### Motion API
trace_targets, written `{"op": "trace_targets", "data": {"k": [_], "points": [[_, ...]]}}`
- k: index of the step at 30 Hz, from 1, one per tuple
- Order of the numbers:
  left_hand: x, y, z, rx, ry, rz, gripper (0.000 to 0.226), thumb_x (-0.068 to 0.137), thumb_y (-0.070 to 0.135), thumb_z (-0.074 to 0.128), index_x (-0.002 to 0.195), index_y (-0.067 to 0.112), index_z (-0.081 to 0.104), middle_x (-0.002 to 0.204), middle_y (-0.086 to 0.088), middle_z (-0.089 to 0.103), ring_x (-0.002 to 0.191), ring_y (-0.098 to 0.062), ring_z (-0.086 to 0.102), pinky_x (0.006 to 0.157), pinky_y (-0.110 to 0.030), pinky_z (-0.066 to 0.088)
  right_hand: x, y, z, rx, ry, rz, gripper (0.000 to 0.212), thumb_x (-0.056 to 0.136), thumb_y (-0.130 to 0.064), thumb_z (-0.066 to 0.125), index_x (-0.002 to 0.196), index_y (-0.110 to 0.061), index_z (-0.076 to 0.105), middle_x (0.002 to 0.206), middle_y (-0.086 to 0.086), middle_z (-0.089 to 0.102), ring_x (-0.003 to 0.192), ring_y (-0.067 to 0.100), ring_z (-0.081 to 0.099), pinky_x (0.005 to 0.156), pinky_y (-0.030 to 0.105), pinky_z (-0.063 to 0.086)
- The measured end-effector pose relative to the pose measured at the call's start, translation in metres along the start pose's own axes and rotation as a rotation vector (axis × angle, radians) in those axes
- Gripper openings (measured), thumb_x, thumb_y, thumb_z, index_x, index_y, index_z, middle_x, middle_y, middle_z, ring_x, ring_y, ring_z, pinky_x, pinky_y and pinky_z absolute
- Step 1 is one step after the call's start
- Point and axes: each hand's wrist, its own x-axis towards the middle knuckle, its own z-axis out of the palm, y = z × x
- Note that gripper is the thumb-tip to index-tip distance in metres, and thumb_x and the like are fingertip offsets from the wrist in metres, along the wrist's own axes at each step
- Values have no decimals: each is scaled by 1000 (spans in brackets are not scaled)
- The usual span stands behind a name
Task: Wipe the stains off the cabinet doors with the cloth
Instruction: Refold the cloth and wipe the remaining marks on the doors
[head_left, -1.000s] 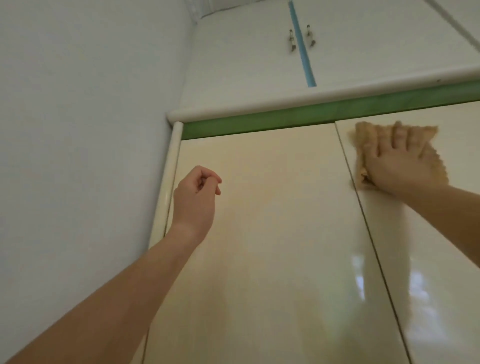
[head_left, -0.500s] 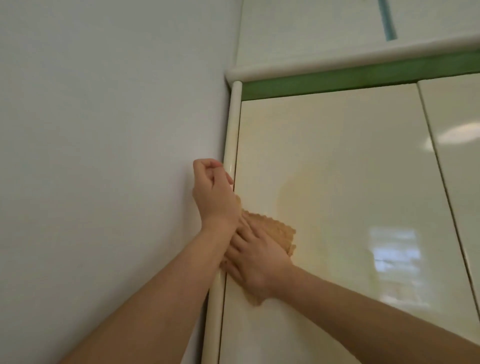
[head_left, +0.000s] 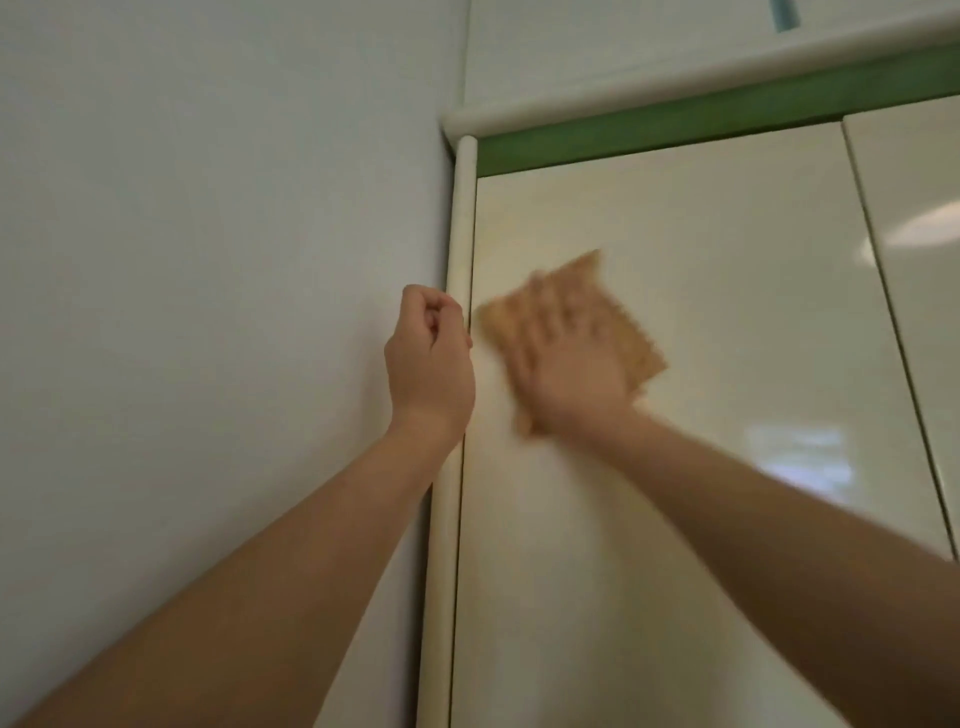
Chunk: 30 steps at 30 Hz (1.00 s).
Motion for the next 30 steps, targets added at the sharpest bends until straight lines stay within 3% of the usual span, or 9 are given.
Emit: {"op": "trace_targets", "data": {"k": [4,6,8,13,17,20,26,28,30], "points": [[-9,-7,13,41,-124,-22,15,100,13,44,88,17,53,71,0,58,53,-7,45,56,-25,39,-169,-59,62,-27,-132,-745,63,103,-48,39,161,-24,31,171,9,7,158,37,-9,125,58,-5],[-10,-6,24,15,-151,-13,13,99,11,45,90,14,53,71,-2,58,56,-11,45,55,-27,38,-189,-34,67,87,-237,-902,58,103,-39,46,157,-21,40,171,7,19,159,32,1,126,56,3],[-9,-2,37,-5,-159,5,11,98,10,46,90,13,53,69,-2,57,58,-12,45,57,-30,38,-153,18,47,118,-114,-734,59,104,-40,41,159,-20,36,171,6,19,159,29,3,127,52,0],[-14,0,63,25,-253,10,12,98,13,45,93,13,55,73,1,57,61,-10,47,59,-28,38,-53,192,-56,9,112,272,65,105,-57,20,164,-35,2,173,-3,-9,159,22,-11,128,52,-2],[-19,-3,67,22,-276,7,14,99,14,45,97,10,58,77,-1,59,65,-11,49,57,-21,39,-65,181,-51,33,175,470,65,106,-53,19,164,-31,-2,173,1,-9,159,25,-13,127,55,-2],[-32,-8,63,-15,-230,12,11,97,11,47,93,11,57,72,1,57,62,-7,49,58,-17,38,-111,97,-5,-11,170,221,62,107,-47,26,165,-28,11,173,3,-2,159,28,-9,126,57,3],[-76,-20,74,-67,-282,-30,21,96,8,48,81,22,53,70,1,57,62,-11,49,54,-15,36,-260,-17,65,-84,-267,-794,55,108,-39,33,161,-24,29,172,7,11,159,33,-5,127,56,-6],[-87,-20,83,-85,-298,-48,25,95,9,49,79,27,52,70,2,57,62,-10,49,57,-19,37,-254,20,50,-32,-299,-893,53,108,-33,41,158,-18,37,169,10,21,159,34,4,127,52,-9],[-95,-15,92,-123,-292,-62,25,94,9,50,78,28,51,69,4,57,61,-9,49,59,-21,38,-232,81,19,32,-199,-697,58,105,-31,52,158,-13,37,169,12,23,159,33,7,128,51,-3]]}}
